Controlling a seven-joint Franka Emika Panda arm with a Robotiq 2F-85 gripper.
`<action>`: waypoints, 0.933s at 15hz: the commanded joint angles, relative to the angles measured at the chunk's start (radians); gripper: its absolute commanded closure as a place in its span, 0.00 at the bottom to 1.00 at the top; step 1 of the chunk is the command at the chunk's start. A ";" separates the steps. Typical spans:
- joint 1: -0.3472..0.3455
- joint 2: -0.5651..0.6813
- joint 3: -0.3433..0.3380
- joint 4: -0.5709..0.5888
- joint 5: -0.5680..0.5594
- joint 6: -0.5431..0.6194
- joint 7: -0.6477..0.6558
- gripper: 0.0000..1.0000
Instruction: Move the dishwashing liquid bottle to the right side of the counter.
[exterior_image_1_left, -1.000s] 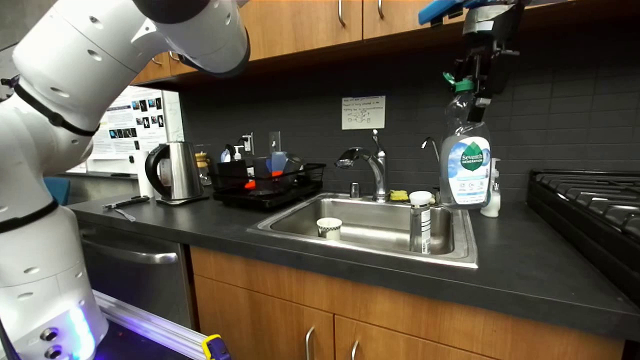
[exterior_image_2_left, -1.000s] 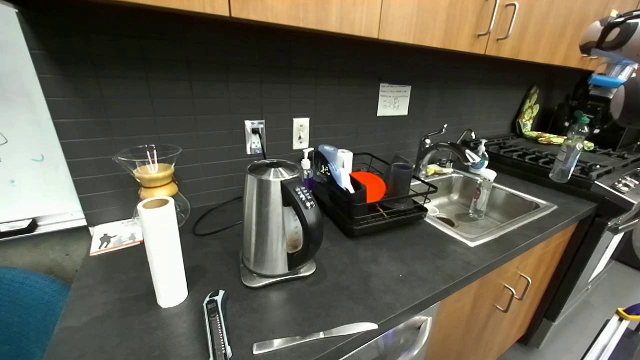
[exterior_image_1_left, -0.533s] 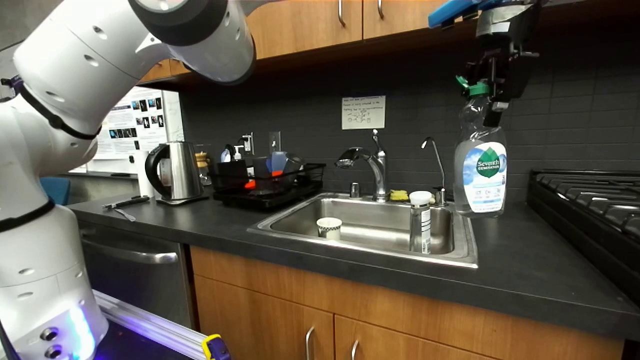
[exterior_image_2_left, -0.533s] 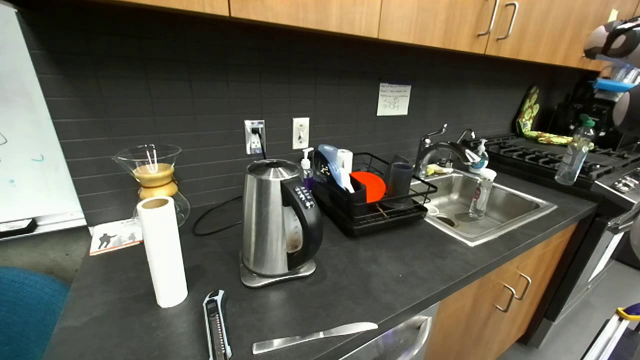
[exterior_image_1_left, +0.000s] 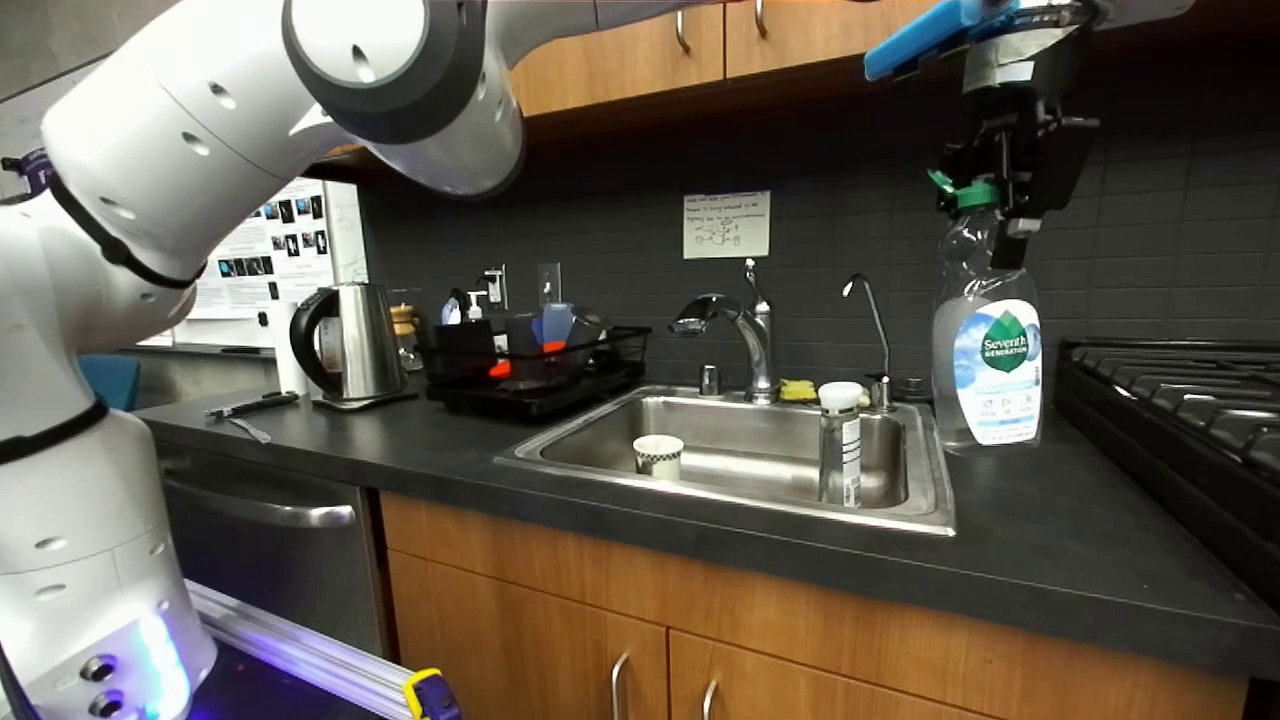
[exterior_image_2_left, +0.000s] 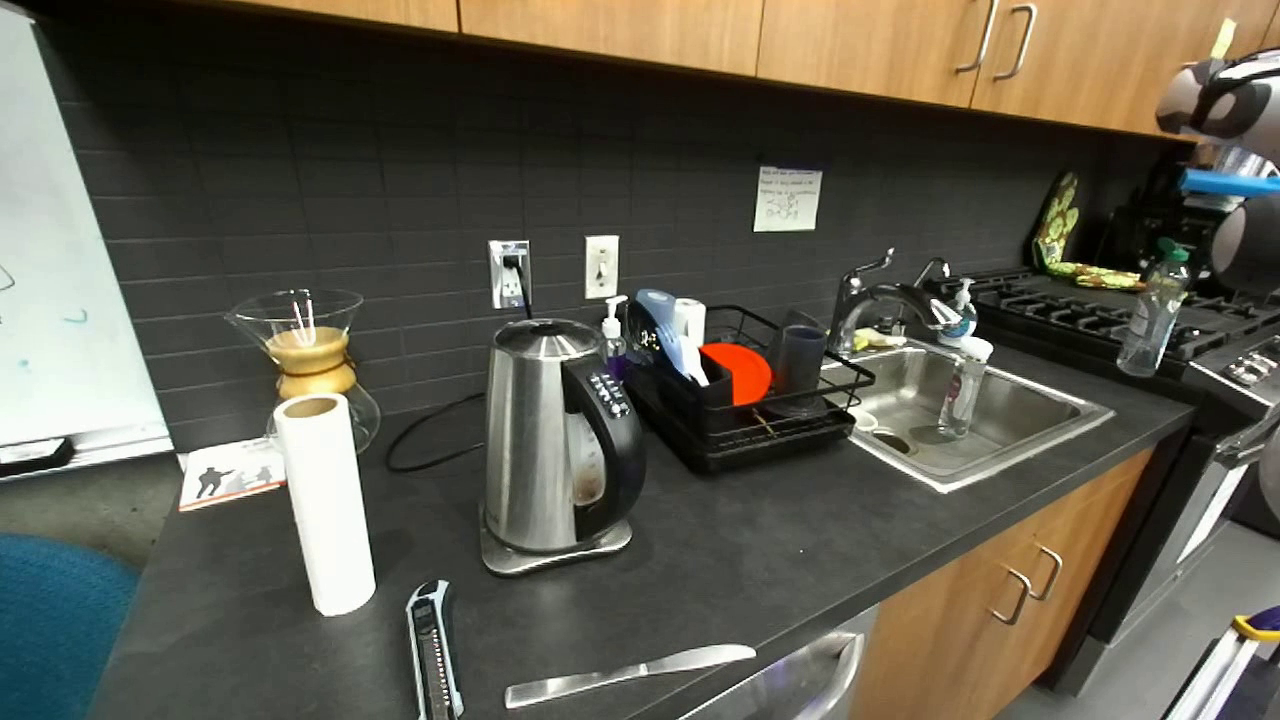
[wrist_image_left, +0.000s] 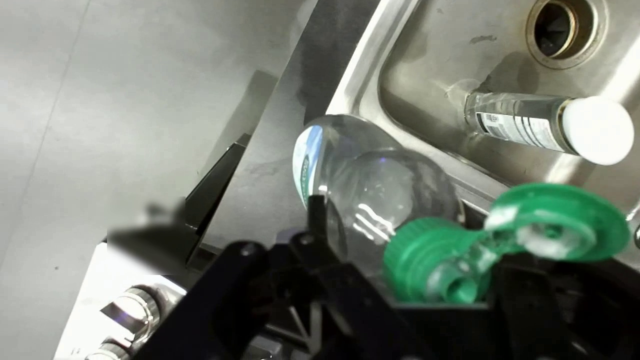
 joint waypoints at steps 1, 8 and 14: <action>-0.011 0.051 0.022 0.092 -0.046 -0.021 -0.003 0.66; 0.003 0.028 0.012 -0.007 -0.035 0.055 -0.006 0.66; 0.004 0.039 0.008 -0.008 -0.045 0.089 0.001 0.66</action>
